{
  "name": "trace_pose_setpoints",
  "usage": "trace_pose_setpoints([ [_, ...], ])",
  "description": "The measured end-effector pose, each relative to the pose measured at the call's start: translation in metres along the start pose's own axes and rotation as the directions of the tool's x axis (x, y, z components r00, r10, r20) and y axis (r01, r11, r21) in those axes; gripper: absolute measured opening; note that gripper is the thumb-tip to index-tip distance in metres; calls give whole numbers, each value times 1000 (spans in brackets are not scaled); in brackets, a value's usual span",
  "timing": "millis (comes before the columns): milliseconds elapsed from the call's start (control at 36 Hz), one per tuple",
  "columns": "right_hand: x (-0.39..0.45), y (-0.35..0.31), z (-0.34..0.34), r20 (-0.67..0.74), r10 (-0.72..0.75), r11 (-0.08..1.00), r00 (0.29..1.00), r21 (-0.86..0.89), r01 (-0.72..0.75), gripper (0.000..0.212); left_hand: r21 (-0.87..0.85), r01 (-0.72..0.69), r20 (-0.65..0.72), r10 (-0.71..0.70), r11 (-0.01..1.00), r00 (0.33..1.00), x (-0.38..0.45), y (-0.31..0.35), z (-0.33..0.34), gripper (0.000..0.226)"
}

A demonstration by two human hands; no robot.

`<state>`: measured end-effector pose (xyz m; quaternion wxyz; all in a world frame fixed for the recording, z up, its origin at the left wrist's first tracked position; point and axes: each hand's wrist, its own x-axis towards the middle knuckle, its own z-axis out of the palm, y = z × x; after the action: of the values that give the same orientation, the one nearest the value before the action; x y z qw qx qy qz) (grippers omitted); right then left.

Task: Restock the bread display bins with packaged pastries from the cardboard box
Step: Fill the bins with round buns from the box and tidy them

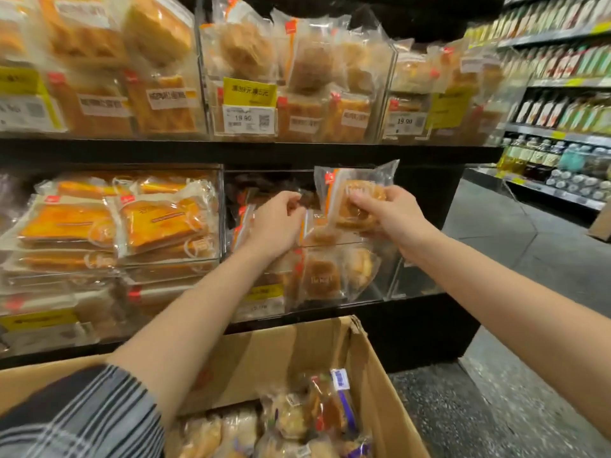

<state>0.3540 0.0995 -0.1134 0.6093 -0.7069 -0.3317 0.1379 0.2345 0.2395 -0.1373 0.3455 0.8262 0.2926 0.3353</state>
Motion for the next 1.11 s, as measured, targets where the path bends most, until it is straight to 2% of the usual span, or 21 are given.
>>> trace_pose_setpoints([
  [56,13,6,-5,-70,18,1000,997,6,-17,53,289,-149,148,109,946,983,12,-3,4,46],
  [111,25,13,-5,-110,38,999,993,9,-38,54,412,-232,295,112,881,949,24,-8,7,59],
  [139,32,17,-5,-126,46,999,991,-3,-47,54,444,-230,337,76,866,938,30,-10,7,66],
  [194,41,22,-3,-126,48,998,991,-40,-54,55,459,-204,349,35,865,937,39,-16,10,75],
  [306,60,31,6,-62,52,988,997,-140,-60,57,440,-152,315,6,885,949,52,-25,19,76],
  [417,76,37,17,-30,136,976,990,-166,-139,67,598,-206,405,-71,775,912,66,-29,26,73],
  [500,76,40,19,-20,168,967,986,-191,-168,79,713,-280,430,-85,643,899,68,-28,31,62],
  [583,72,42,18,3,196,968,981,-162,-193,72,762,-291,426,-109,578,898,66,-31,35,64],
  [694,74,42,12,10,194,976,981,-107,-191,55,767,-248,376,-101,591,921,63,-32,36,77],
  [750,73,38,9,-7,174,981,985,-84,-174,45,759,-257,347,-38,599,937,60,-32,36,66],
  [806,70,35,7,-11,169,985,986,-45,-169,35,706,-237,292,30,667,956,56,-31,33,56],
  [889,67,33,3,-11,162,984,987,-74,-163,28,655,-185,162,102,733,981,52,-30,31,62],
  [944,67,33,1,2,170,977,985,-128,-168,42,641,-141,57,136,755,989,51,-29,31,60],
  [1028,65,32,1,32,245,965,969,-98,-241,74,578,-44,-58,95,815,994,49,-28,31,61],
  [1111,68,32,5,68,196,963,978,-199,-179,70,491,-4,-89,55,871,995,48,-29,32,53],
])
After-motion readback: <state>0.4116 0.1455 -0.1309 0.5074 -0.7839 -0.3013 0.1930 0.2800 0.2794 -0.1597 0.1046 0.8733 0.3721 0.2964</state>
